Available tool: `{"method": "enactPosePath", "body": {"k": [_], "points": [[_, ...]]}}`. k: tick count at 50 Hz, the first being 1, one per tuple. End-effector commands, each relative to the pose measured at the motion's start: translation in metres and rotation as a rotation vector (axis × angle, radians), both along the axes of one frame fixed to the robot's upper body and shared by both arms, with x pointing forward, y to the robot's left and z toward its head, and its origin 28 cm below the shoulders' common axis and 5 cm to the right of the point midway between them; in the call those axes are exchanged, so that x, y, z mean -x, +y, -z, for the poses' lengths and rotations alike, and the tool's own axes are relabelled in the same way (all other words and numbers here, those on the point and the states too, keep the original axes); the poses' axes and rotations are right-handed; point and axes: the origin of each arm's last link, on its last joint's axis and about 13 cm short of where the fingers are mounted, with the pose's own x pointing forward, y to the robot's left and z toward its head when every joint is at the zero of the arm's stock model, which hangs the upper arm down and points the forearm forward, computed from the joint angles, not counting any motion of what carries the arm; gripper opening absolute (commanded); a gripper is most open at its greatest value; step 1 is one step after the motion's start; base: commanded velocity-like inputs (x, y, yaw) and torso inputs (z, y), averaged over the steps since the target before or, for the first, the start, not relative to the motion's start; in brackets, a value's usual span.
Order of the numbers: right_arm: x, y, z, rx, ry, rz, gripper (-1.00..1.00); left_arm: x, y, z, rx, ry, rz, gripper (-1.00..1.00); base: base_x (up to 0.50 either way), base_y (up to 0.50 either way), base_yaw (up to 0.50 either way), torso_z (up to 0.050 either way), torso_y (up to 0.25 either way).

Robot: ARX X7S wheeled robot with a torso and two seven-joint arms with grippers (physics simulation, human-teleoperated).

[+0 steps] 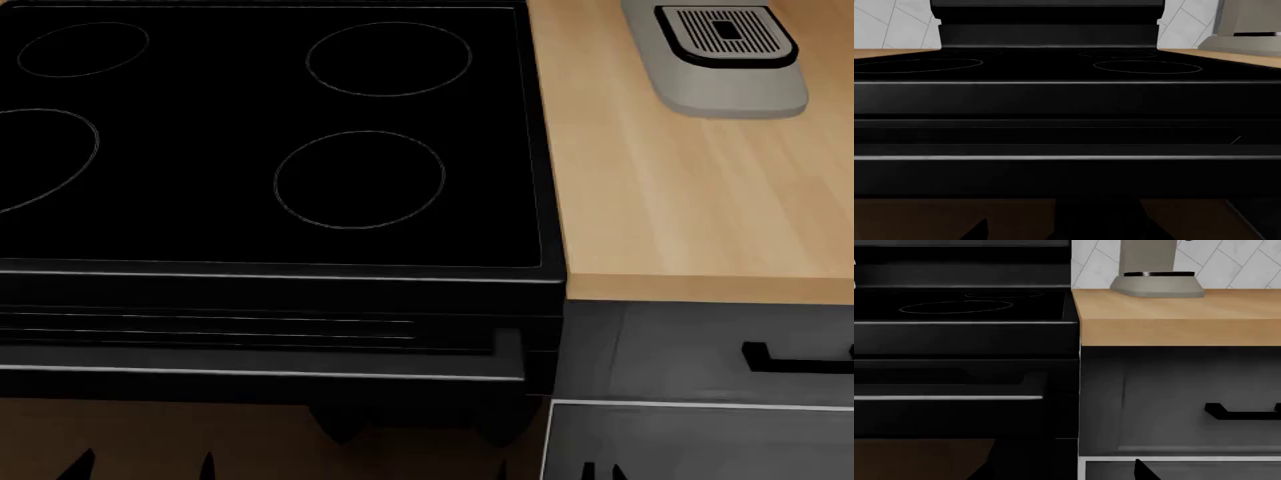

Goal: Press the stop button on the microwave

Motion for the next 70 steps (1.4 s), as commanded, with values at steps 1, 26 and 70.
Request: {"method": "enactPosePath", "body": {"k": [1,26,70], "points": [[0.000,0.000,0.000,0.000,0.000,0.000,1.00,0.000,0.000,0.000,0.000,0.000,0.000,1.00,0.00,0.00,0.00,0.000,0.000],[-0.001,0.002,-0.023,0.025,-0.025,0.013,1.00,0.006,0.001,-0.016,-0.036,-0.011,-0.004,1.00,0.00,0.00,0.00,0.030,0.034],[-0.030,0.017,-0.111,0.055,-0.233,-0.018,1.00,0.011,0.044,-0.038,-0.137,0.054,-0.130,1.00,0.00,0.00,0.00,0.050,0.059]]}}
